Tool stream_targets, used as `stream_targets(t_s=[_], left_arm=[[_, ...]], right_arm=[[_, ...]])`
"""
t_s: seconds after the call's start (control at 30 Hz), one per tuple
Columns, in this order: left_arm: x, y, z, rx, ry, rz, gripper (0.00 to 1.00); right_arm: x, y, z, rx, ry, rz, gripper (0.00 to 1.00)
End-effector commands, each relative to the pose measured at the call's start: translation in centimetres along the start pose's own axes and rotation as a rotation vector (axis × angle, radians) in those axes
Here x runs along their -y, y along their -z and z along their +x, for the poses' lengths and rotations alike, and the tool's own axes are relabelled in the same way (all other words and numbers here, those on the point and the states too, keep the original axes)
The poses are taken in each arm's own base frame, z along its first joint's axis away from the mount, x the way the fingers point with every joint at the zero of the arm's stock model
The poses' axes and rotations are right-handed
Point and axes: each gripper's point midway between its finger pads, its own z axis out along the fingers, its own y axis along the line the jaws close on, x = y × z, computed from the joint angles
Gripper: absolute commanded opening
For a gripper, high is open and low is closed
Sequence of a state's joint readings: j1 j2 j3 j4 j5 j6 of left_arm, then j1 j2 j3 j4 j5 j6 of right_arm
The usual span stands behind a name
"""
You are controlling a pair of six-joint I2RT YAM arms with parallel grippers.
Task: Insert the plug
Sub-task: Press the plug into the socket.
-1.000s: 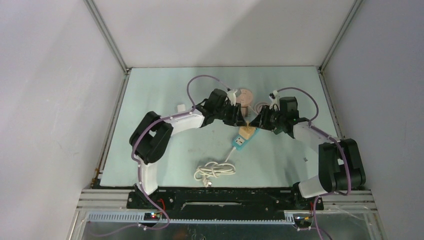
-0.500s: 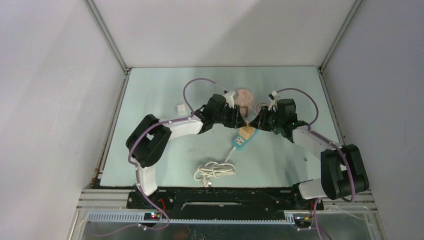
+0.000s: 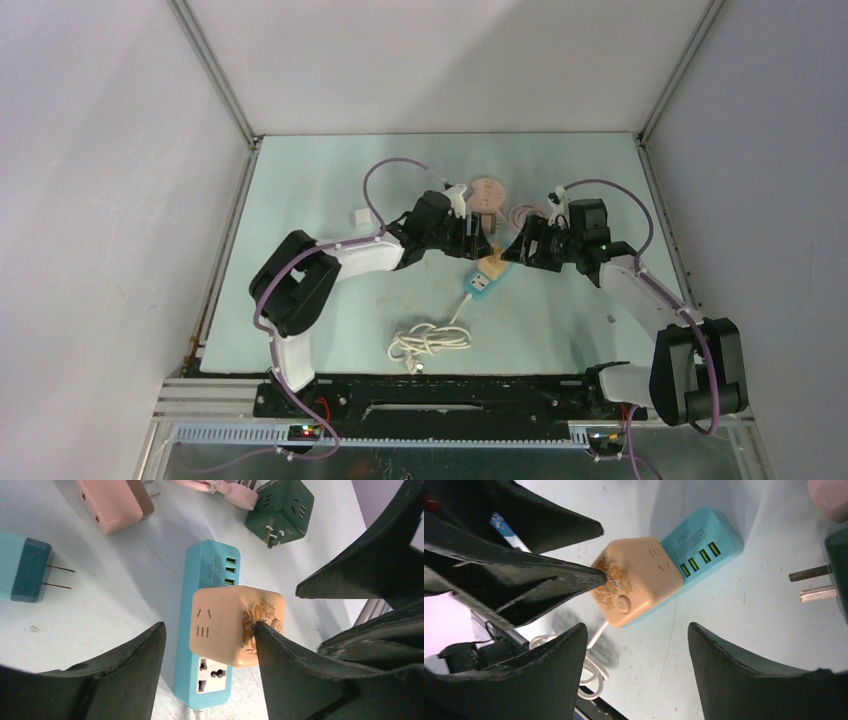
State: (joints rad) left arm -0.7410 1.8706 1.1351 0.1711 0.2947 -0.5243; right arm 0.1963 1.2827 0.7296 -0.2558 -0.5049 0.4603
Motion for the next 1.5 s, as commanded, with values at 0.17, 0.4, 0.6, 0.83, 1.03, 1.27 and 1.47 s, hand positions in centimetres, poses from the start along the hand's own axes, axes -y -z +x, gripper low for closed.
stream_targets(t_s=[0.17, 0.4, 0.6, 0.83, 1.03, 1.27, 1.47], left_arm=[[1.8, 1.7, 3.6, -0.132, -0.013, 0.081, 0.8], [1.2, 0.9, 3.8, -0.147, -0.016, 0.063, 0.73], [0.8, 0.8, 2.8, -0.113, -0.025, 0.053, 0.77], [2.0, 0.6, 1.0, -0.104, -0.037, 0.112, 0.7], [2.9, 0.7, 0.7, -0.113, -0.053, 0.144, 0.69], [3.0, 1.0, -0.4, -0.058, -0.049, 0.128, 0.73], [2.7, 2.0, -2.7, 0.008, -0.047, 0.079, 0.73]], right_arm=[[-2.9, 0.7, -1.0, 0.021, -0.066, -0.168, 0.75], [-0.8, -1.3, -0.6, -0.008, -0.112, -0.112, 0.67], [0.7, -2.6, -0.5, -0.014, -0.14, -0.086, 0.64], [1.2, -3.2, -0.6, -0.021, -0.158, -0.092, 0.5], [1.9, -3.7, 0.0, -0.044, -0.165, -0.076, 0.42], [2.8, -4.0, 0.7, -0.061, -0.163, -0.038, 0.39], [3.0, -4.1, 1.3, -0.075, -0.148, -0.018, 0.38]])
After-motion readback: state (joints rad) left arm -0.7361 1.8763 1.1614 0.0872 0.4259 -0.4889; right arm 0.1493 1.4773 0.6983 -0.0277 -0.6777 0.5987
